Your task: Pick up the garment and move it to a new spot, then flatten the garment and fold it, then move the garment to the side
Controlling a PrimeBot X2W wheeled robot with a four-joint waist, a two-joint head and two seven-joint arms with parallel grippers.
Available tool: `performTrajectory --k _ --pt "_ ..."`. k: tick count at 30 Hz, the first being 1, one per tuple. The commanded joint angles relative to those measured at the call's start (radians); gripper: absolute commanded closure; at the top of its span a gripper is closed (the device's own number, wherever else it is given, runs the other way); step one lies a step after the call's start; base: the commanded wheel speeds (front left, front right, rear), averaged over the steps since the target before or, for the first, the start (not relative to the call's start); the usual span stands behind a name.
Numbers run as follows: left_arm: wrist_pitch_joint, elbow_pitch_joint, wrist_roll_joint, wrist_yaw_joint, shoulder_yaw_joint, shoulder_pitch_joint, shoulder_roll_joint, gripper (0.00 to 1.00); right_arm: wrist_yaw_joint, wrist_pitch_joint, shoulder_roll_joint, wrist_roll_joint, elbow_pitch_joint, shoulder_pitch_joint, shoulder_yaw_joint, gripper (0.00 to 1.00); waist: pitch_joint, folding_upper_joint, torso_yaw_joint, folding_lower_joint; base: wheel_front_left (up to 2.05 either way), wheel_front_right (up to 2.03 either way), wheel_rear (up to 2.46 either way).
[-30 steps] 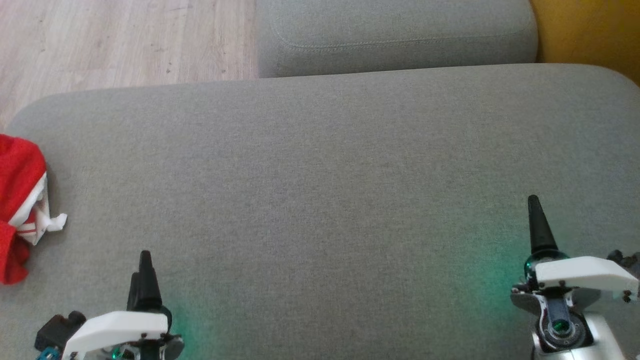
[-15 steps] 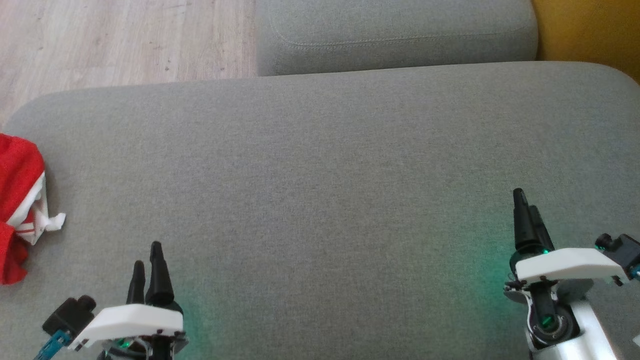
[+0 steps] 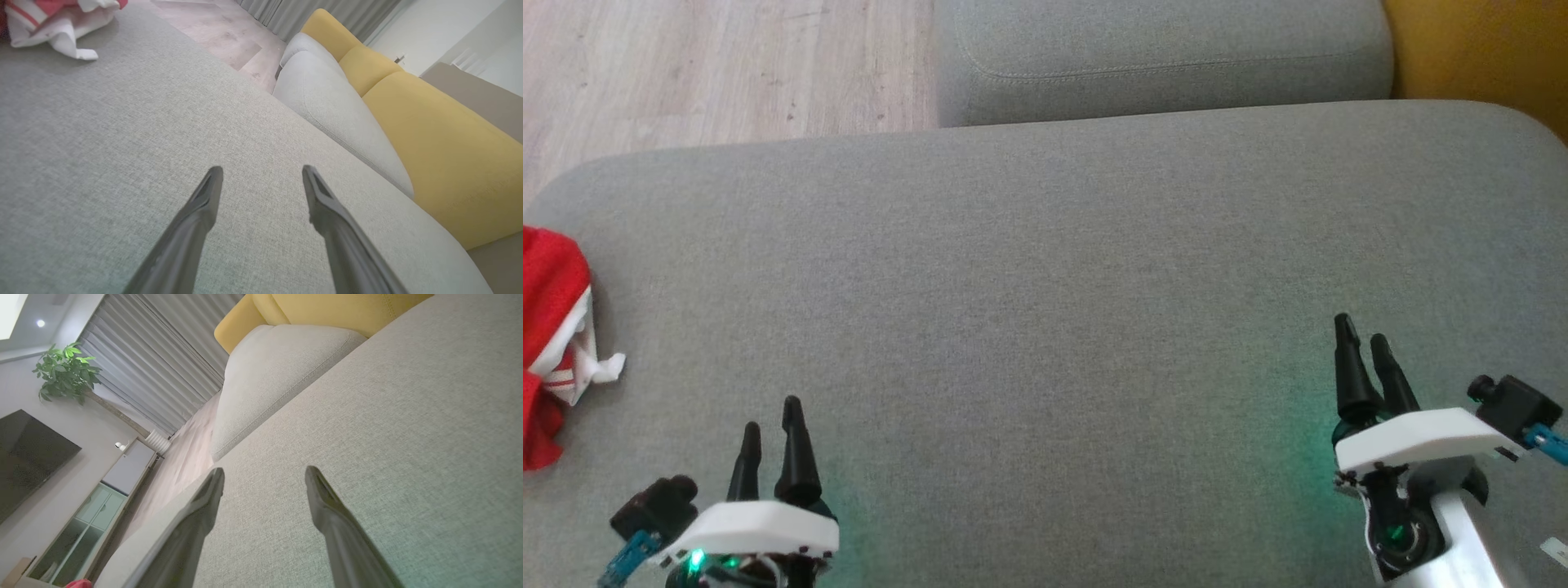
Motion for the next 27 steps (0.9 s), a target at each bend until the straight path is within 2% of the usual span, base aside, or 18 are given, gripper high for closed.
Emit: performTrajectory --k 1,27 --pt "-0.015 -0.026 0.042 0.005 0.008 -0.034 0.023 0.00 0.005 -0.016 -0.017 -0.041 -0.024 -0.043 0.019 0.00 0.000 0.0000 -0.001 -0.0001 0.00 0.00 0.00" --pt "-0.089 0.022 0.352 0.015 -0.019 -0.054 0.021 0.00 0.006 -0.090 -0.017 -0.364 0.045 -0.083 0.064 0.00 0.031 0.0000 -0.003 -0.0001 0.00 0.00 0.00"
